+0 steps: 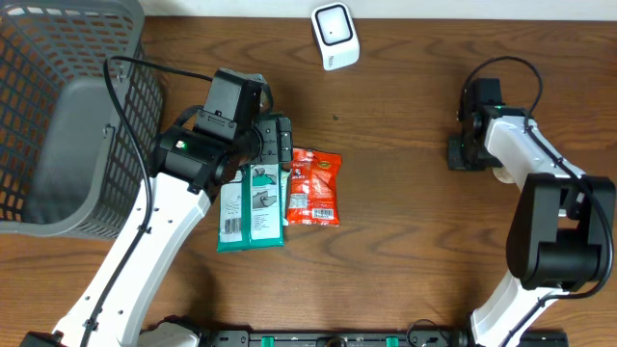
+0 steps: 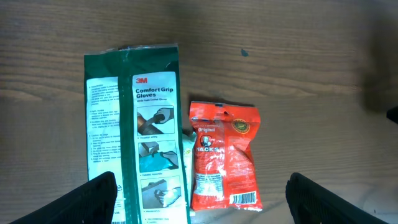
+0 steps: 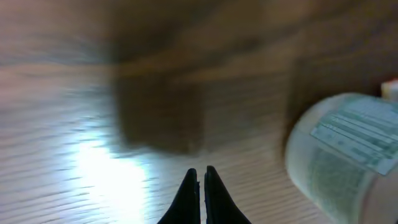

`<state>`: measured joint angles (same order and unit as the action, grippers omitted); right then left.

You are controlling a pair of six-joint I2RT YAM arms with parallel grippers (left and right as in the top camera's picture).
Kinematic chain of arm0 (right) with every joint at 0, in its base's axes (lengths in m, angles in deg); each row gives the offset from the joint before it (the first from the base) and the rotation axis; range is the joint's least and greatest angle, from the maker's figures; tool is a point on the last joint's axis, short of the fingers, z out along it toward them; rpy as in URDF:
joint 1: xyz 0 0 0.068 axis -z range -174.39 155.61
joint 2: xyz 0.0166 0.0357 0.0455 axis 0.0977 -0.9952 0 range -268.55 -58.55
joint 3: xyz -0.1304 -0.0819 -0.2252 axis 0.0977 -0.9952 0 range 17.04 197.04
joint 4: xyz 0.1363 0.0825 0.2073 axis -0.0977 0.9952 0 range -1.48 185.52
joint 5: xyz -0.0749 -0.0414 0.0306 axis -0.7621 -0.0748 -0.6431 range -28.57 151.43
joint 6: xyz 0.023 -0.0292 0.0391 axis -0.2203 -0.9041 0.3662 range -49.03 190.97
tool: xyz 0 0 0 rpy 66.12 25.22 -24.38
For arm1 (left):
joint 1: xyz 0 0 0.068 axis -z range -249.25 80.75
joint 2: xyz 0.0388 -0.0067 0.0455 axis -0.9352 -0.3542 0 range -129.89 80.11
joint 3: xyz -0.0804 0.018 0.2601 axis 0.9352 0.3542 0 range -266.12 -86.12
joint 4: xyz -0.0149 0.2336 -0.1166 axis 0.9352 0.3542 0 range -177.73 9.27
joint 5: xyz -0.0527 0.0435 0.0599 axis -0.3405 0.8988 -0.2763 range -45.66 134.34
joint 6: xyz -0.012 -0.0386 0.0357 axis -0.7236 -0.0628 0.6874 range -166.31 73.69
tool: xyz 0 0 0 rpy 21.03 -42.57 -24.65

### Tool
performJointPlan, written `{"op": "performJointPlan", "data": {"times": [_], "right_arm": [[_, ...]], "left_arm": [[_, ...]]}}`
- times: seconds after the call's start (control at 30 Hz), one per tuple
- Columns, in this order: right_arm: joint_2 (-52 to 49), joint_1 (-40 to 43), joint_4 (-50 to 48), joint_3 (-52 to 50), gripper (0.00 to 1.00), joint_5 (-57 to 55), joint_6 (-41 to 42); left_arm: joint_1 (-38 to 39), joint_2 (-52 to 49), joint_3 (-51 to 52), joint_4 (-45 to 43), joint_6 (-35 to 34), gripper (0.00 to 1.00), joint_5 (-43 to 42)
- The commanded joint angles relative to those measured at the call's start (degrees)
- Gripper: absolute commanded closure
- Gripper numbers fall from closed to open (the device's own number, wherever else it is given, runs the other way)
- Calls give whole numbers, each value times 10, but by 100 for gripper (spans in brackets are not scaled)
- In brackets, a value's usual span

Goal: Scan the item barcode
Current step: 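Move the right gripper left over the red Hacks packet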

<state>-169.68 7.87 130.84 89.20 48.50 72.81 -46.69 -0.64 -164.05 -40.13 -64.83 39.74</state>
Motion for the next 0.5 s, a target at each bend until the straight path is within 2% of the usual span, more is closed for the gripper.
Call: {"op": "performJointPlan", "data": {"times": [0.0, 0.17, 0.3, 0.47], "right_arm": [[-1, 20, 0, -2, 99, -37, -16], [-1, 43, -1, -2, 99, -38, -1], [-1, 63, -3, -2, 99, -35, 47], [-1, 78, -3, -2, 99, -35, 48]], "left_arm": [[0, -2, -9, 1, 5, 13, -1], [0, -2, -9, 1, 5, 13, -1], [0, -2, -9, 1, 5, 13, -1], [0, -2, -9, 1, 5, 13, -1]]}}
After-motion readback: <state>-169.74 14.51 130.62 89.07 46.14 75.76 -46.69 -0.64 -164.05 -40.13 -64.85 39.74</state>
